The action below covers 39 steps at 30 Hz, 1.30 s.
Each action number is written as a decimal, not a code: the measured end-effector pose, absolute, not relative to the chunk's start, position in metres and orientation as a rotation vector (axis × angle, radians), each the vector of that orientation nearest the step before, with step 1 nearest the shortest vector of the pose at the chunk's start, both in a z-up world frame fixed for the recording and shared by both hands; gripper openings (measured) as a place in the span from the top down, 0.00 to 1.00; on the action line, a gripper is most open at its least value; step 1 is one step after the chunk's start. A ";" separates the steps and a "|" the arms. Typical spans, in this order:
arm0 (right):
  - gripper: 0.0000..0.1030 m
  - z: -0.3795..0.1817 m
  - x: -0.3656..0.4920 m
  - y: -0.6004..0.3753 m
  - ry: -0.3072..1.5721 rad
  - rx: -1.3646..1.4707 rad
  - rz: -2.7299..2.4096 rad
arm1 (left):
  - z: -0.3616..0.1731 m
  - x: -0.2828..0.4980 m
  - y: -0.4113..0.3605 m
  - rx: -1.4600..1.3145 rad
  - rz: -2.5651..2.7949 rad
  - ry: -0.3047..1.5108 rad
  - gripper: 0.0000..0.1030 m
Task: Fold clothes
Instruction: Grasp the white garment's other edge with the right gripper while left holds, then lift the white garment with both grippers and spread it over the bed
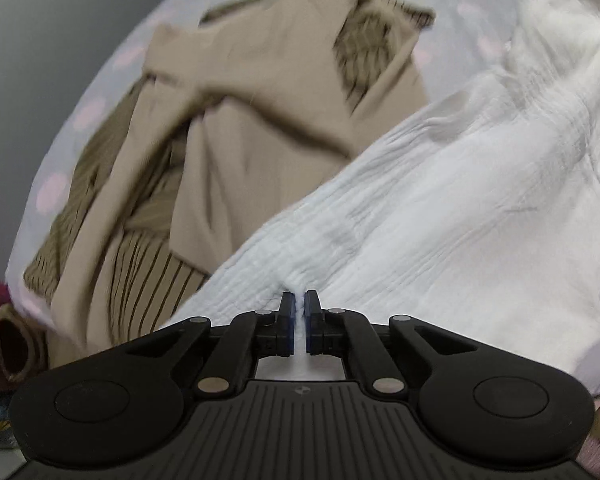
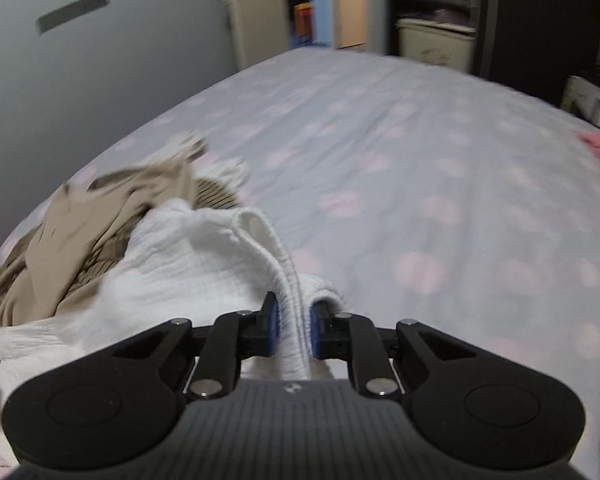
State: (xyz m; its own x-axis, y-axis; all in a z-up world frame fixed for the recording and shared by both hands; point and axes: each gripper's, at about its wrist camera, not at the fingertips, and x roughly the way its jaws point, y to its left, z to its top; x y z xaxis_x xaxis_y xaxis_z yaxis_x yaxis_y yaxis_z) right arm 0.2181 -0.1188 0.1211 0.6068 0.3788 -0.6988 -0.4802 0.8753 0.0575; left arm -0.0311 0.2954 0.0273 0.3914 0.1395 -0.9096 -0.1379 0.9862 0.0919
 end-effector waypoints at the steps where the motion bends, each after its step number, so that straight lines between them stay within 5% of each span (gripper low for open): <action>1: 0.84 0.131 0.210 -0.136 0.753 -0.139 0.467 | 0.035 -0.024 0.286 0.013 0.163 1.128 0.98; 9: 0.84 0.174 0.150 -0.272 0.704 -0.114 0.216 | 0.062 0.028 0.182 0.094 -0.070 0.998 0.98; 19: 0.84 0.159 0.101 -0.438 0.729 -0.033 -0.179 | 0.053 0.069 0.057 0.186 -0.417 0.917 0.97; 27: 0.84 0.128 0.095 -0.485 0.778 0.035 -0.243 | 0.038 0.055 0.061 0.306 -0.467 0.940 0.61; 39: 0.84 0.122 0.118 -0.476 0.806 0.022 -0.205 | -0.017 0.011 0.145 0.536 -0.448 1.142 0.44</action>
